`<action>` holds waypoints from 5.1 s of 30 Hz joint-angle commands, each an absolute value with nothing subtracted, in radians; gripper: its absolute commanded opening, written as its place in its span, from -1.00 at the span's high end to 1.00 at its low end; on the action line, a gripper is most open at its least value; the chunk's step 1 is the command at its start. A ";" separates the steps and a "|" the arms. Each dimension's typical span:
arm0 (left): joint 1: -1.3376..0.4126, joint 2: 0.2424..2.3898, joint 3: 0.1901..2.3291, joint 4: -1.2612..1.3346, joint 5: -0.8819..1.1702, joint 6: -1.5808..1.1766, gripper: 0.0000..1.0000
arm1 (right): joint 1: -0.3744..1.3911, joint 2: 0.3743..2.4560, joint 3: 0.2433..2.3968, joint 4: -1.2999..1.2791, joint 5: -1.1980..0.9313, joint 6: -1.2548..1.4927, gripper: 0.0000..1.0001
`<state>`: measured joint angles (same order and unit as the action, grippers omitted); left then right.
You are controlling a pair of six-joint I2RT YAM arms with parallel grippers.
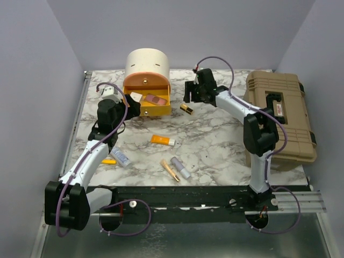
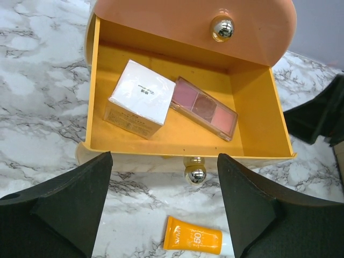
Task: Organize the makeup
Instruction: Pick up the makeup from the center of the board, then place the makeup in the drawer.
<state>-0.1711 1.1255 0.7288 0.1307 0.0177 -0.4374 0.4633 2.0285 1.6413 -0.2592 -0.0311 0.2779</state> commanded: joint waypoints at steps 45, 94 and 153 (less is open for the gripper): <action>-0.153 1.113 0.809 0.101 -0.031 -0.480 -0.78 | 0.473 2.452 2.149 -0.823 -0.156 -0.046 -0.13; -0.149 1.104 0.754 0.167 -0.030 -0.527 -0.77 | 0.484 1.906 1.604 -0.379 -0.124 0.346 0.86; -0.149 1.121 0.767 0.113 -0.002 -0.508 -0.77 | 0.647 2.259 2.307 -0.725 -0.252 0.101 0.49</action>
<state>-0.1543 1.1259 0.7551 0.1253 -0.0227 -0.4950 0.6403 2.2463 2.2517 -0.7136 -0.2840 0.1322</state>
